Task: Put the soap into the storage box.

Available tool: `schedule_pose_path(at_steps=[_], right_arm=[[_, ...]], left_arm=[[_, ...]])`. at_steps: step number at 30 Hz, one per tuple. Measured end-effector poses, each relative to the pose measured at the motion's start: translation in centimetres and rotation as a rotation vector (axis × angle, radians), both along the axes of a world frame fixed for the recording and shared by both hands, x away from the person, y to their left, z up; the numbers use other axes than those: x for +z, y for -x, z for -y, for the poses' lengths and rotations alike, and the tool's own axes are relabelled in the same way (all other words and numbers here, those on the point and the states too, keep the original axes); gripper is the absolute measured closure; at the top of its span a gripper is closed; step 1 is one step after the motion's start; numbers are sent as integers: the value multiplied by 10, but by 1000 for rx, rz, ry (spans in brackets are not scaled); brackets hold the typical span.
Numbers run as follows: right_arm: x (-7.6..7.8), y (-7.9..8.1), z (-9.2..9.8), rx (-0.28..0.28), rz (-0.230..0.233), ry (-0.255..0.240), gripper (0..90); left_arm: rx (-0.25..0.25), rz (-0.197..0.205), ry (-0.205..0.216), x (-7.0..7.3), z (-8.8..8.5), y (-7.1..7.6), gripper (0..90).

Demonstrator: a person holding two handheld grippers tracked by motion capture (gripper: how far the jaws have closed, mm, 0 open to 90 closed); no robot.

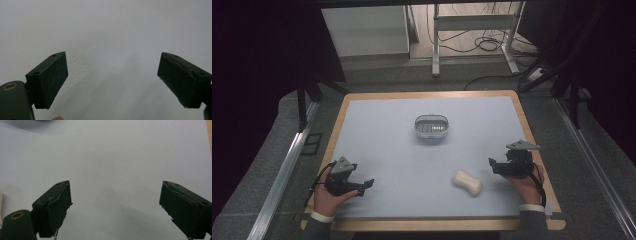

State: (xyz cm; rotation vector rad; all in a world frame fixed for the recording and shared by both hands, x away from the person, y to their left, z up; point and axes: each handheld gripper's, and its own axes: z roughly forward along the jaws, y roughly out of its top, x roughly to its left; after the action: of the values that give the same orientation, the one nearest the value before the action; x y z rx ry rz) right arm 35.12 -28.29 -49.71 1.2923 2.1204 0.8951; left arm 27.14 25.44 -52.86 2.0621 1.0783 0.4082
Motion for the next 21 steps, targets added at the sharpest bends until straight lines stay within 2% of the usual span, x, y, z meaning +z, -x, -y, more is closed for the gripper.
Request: schedule_pose_path(at_steps=[7,10,16,21], right_arm=[[1,2,2,-26,-13,11,115],[2,2,3,-17,-14,-4,123],[1,2,0,9,-25,25,144],[-1,1,-3,38,-43,28,150]], left_arm=[[-6,-5,0,-1,2,-2,99],[-13,-5,13,0,1,-1,99],[-10,-2,20,1,-1,-1,99],[-10,-3,17,1,0,-1,99]])
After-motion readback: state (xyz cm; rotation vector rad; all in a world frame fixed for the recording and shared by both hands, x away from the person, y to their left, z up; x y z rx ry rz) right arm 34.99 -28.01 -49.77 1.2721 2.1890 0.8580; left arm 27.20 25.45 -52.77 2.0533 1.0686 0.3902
